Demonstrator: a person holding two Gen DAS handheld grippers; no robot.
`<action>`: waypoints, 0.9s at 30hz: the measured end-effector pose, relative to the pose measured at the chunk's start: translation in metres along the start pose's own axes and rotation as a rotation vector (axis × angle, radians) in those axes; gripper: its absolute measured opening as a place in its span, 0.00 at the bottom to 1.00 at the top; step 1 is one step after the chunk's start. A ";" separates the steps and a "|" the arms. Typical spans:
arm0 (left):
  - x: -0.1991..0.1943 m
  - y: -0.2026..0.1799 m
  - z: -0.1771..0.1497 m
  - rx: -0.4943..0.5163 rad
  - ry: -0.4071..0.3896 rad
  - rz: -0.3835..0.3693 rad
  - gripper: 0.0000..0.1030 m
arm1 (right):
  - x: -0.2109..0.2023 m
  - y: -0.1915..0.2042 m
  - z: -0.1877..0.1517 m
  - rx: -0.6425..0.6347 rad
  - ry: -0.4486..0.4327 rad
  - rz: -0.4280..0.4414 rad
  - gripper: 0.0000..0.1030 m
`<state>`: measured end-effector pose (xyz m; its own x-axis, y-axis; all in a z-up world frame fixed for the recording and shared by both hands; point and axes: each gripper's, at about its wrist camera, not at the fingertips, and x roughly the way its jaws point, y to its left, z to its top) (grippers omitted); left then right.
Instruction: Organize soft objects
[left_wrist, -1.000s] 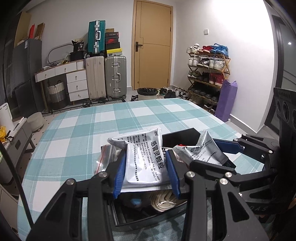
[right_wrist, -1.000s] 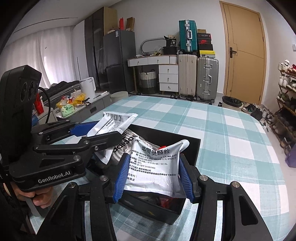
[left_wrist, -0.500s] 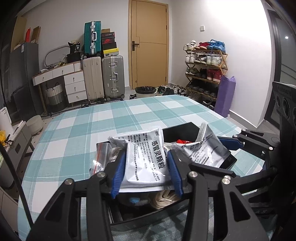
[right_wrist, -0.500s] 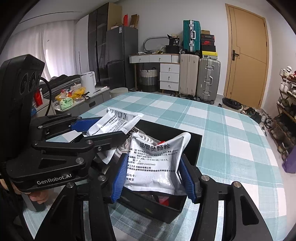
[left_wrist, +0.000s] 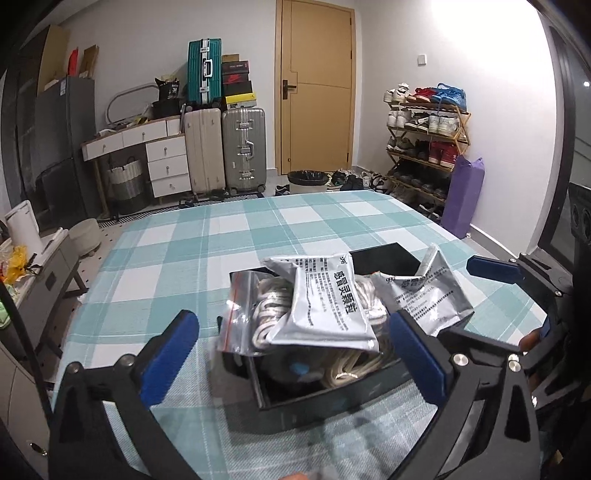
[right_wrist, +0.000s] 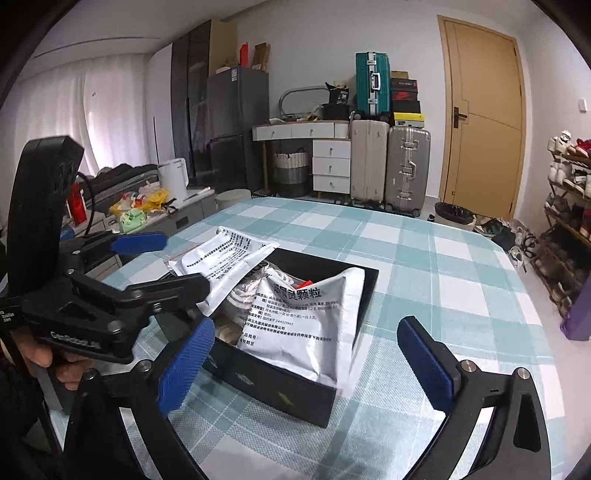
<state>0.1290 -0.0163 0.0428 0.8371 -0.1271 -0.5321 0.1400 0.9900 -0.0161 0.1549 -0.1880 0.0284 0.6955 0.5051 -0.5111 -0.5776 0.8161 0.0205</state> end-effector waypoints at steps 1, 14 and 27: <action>-0.003 -0.001 -0.001 0.006 -0.002 0.003 1.00 | -0.002 0.000 -0.001 0.004 -0.001 0.002 0.99; -0.031 -0.010 -0.023 0.017 -0.042 0.038 1.00 | -0.033 0.007 -0.014 0.022 -0.059 0.010 0.99; -0.037 0.013 -0.038 -0.078 -0.122 0.111 1.00 | -0.049 0.013 -0.024 0.011 -0.108 -0.008 0.99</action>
<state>0.0797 0.0035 0.0300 0.9038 -0.0183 -0.4276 0.0054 0.9995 -0.0314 0.1029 -0.2093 0.0331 0.7423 0.5256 -0.4156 -0.5676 0.8229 0.0269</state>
